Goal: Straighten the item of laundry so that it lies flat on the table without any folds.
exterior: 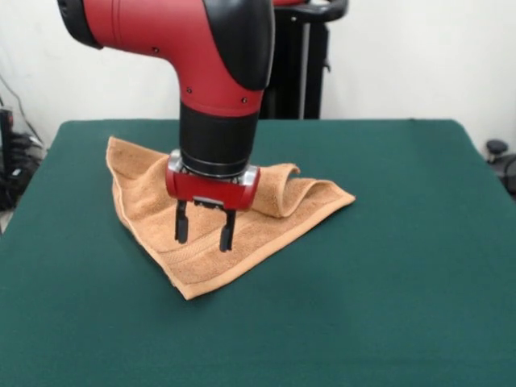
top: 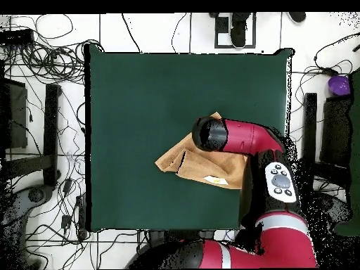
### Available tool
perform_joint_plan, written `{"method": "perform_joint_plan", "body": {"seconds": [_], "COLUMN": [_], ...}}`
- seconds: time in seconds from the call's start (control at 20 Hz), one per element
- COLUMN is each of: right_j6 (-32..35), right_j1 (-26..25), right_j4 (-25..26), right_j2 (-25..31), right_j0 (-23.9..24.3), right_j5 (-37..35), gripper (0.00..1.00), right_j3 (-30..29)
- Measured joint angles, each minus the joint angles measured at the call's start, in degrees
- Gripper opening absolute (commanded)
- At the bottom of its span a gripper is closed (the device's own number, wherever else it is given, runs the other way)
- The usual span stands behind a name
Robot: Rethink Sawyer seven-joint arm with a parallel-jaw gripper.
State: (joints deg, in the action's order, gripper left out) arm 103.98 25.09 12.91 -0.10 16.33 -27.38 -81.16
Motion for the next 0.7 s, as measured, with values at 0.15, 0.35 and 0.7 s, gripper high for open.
{"method": "perform_joint_plan", "body": {"seconds": [0.15,0.35,0.7], "right_j6": [0.0,0.0,0.0], "right_j1": [-0.8,-1.5,-3.0], "right_j4": [-0.5,-1.3,-2.4], "right_j2": [-0.1,-0.5,-2.5], "right_j0": [-0.1,-0.4,-1.7], "right_j5": [0.0,0.0,0.0], "gripper": [1.00,1.00,1.00], "right_j3": [1.0,2.3,4.2]}}
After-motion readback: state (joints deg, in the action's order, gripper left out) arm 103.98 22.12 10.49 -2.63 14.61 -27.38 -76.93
